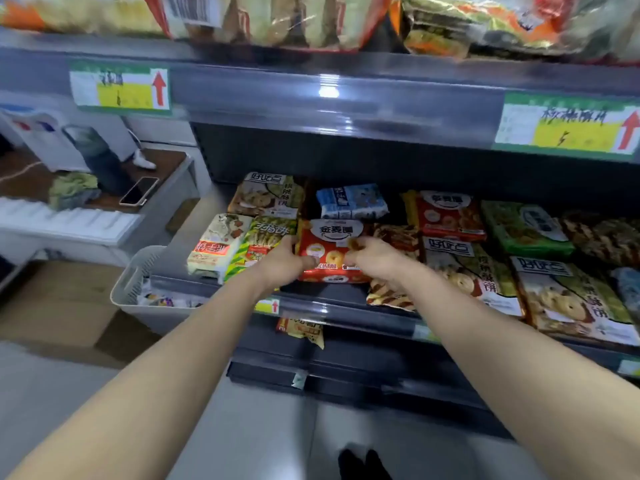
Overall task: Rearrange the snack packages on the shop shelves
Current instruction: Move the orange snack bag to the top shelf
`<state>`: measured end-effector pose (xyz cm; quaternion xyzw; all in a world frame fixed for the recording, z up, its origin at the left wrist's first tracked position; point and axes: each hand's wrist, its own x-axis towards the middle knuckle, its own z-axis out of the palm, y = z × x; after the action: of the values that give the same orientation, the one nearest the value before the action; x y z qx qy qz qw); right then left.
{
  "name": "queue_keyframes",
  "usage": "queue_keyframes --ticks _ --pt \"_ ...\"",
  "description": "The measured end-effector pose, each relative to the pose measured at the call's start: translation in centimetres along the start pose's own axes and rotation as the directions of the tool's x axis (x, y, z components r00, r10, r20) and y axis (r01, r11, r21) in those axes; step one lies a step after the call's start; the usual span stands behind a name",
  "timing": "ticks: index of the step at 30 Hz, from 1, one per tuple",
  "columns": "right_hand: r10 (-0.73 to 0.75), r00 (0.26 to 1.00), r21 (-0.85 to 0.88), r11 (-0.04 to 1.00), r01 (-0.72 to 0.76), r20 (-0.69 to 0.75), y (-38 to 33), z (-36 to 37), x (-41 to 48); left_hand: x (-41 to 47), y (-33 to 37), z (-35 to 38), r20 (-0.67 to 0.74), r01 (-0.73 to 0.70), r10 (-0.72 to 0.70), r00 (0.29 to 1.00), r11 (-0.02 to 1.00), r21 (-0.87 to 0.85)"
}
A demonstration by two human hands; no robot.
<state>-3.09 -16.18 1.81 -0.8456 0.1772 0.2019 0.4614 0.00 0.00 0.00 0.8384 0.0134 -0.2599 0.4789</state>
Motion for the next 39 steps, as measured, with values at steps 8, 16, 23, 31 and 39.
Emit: queue_keyframes --ticks 8,16,23,31,39 --pt "0.181 0.983 0.209 0.961 -0.180 0.012 -1.7 0.5 2.6 2.0 0.0 1.3 0.023 0.161 -0.159 0.987 0.972 -0.173" --pt "0.268 0.963 0.474 0.849 -0.236 -0.002 -2.0 -0.2 2.3 1.1 1.4 1.4 -0.138 0.059 -0.094 0.986 0.969 -0.238" --pt "0.254 0.966 0.595 0.783 -0.181 -0.040 -1.3 0.2 0.0 -1.7 2.4 0.5 -0.172 -0.009 -0.026 0.985 0.980 -0.200" --pt "0.191 0.973 0.590 0.803 -0.080 -0.128 -2.3 1.0 -6.0 -7.6 2.7 -0.1 -0.284 -0.063 -0.008 0.959 0.969 -0.238" --pt "0.064 0.978 0.483 0.875 0.041 -0.198 -5.1 1.9 -15.5 -15.5 3.5 -1.7 -0.386 -0.109 -0.008 0.922 0.953 -0.281"
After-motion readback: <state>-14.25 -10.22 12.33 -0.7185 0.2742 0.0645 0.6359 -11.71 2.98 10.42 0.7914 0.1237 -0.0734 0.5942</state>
